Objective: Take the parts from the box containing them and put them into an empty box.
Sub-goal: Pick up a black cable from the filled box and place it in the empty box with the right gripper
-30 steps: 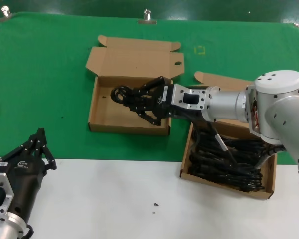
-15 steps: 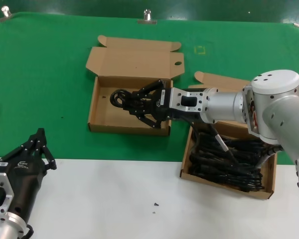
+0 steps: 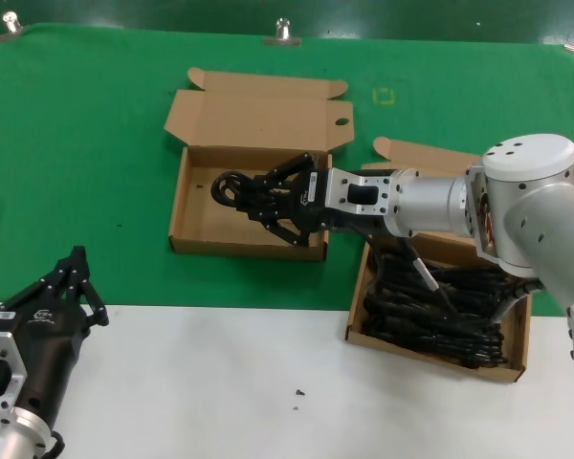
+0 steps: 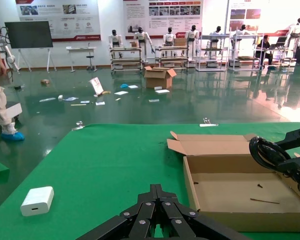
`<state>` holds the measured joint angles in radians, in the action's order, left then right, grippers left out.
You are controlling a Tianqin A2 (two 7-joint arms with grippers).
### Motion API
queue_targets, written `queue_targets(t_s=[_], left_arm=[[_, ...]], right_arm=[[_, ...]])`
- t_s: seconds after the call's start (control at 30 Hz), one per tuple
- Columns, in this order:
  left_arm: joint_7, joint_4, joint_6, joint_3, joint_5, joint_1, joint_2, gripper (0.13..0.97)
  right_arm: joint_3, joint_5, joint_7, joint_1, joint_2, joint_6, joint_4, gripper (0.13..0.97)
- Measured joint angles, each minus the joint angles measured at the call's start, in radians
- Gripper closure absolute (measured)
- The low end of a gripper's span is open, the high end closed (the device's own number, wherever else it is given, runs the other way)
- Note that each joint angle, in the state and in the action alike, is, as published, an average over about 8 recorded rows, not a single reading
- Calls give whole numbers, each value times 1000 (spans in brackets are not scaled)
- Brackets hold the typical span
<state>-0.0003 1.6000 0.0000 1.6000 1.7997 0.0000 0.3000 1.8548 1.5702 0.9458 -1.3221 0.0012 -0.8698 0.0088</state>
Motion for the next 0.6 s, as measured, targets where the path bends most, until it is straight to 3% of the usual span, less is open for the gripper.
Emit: queue_targets(t_s=[0.3,0.6], left_arm=[[0,0,0,0,0,0,0,958],[0,0,0,0,0,0,0,958]], right_arm=[[28,13,-17,6,0,18,15,856],[232,141,-91,21,-1,103,64,856]])
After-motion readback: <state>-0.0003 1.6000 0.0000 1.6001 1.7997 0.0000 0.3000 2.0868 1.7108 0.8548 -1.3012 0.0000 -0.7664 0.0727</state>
